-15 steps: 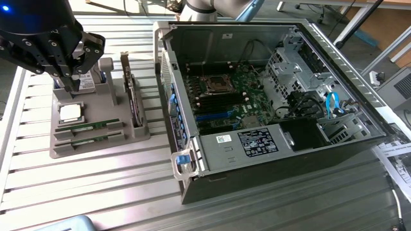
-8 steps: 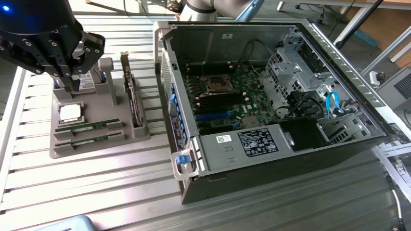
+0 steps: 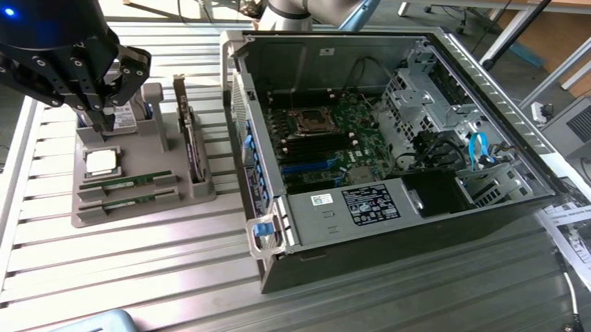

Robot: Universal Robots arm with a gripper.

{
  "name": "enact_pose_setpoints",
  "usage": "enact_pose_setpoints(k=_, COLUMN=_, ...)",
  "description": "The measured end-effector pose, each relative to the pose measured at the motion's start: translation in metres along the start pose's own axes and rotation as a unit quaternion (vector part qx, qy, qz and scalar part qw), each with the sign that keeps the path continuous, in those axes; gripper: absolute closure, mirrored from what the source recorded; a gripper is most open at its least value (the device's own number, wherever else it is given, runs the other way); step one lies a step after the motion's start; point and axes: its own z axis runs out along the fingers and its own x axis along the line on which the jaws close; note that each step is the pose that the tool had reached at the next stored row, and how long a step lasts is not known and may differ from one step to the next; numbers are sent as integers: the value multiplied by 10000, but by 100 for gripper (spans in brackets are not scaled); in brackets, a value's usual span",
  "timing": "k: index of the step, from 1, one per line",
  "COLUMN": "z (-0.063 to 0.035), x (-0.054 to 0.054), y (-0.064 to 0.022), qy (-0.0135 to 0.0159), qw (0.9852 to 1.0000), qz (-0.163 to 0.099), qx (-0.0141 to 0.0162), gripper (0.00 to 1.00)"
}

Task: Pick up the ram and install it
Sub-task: 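Pick up the ram and move it above insertion slot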

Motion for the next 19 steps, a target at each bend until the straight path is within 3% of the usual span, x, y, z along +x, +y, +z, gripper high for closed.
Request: enact_pose_setpoints(k=19, z=0, x=0, y=0, qy=15, qw=9994, qz=-334, qx=-8, gripper=89)
